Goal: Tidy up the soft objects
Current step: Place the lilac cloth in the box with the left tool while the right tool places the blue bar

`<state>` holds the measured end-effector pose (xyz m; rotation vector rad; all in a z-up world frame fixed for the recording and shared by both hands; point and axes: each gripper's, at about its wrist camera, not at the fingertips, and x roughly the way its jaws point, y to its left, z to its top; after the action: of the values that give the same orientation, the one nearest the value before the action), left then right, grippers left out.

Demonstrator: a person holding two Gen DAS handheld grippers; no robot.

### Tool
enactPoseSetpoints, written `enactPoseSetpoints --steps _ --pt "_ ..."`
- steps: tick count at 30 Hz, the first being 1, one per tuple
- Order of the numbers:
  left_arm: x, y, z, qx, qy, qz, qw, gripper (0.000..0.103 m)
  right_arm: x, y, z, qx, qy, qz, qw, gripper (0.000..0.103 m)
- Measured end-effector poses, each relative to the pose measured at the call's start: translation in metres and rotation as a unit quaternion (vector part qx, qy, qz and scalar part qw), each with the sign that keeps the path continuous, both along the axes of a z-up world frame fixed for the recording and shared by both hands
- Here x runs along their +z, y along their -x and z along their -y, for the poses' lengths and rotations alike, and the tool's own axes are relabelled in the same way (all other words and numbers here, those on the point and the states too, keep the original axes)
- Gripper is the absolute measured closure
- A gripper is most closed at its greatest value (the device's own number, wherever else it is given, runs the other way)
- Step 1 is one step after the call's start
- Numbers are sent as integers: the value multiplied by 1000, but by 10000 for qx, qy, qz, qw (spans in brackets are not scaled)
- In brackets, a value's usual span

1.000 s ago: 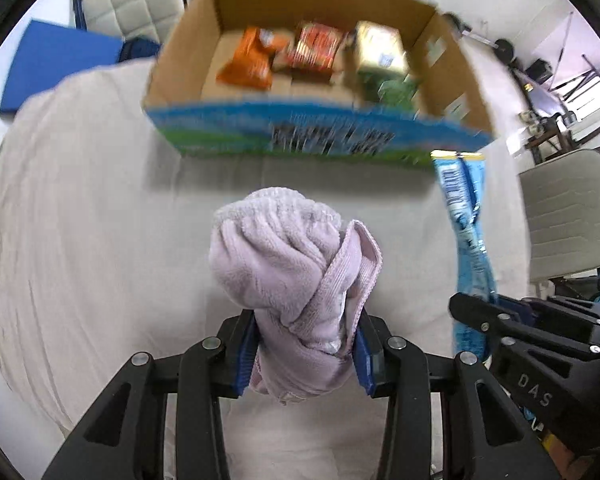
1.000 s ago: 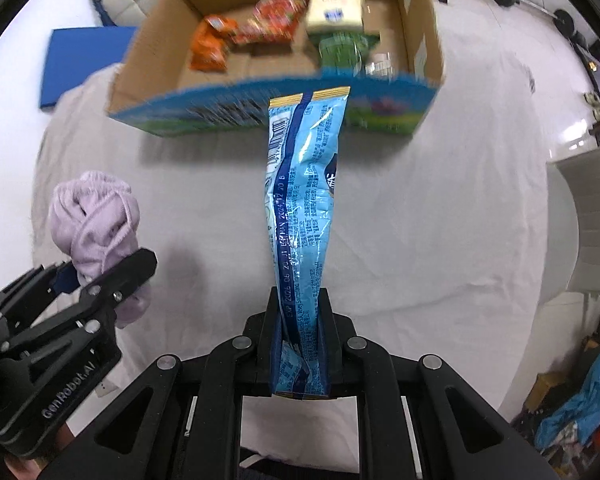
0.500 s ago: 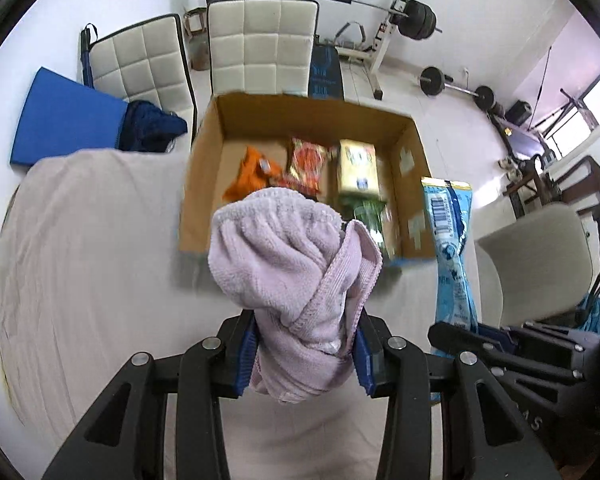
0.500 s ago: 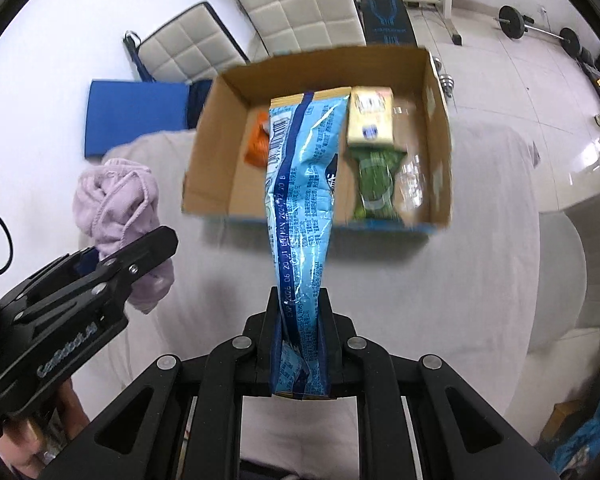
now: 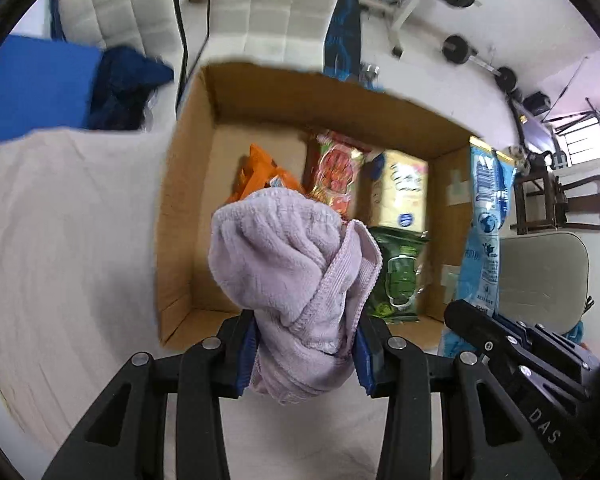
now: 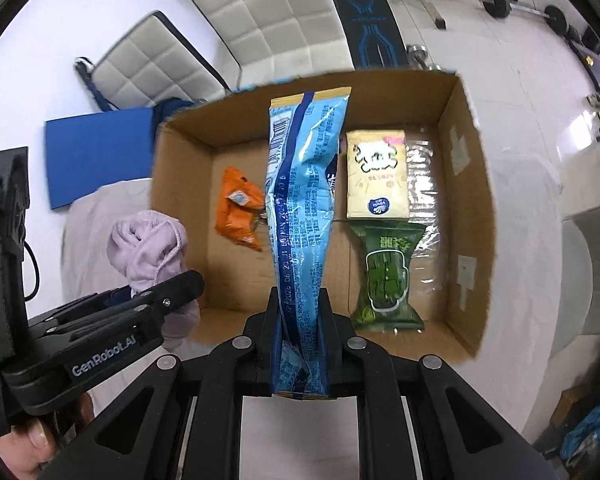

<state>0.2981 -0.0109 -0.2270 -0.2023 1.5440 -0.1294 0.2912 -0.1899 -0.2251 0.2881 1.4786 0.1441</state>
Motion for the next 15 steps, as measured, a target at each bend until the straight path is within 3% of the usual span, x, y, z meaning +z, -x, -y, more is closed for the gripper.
enactPoseSetpoints --steps 6,13,15 --pt "-61 -19 -1 57 -56 -558 9984 66 -59 -20 -6 34 135 -437 9989 87" --pt "-89 -25 6 -68 -162 -805 9966 64 -103 -24 -13 244 162 -821 9962 86" --pt "-93 -24 7 -85 -199 -871 9960 64 -111 -24 -12 282 176 -998 9945 75"
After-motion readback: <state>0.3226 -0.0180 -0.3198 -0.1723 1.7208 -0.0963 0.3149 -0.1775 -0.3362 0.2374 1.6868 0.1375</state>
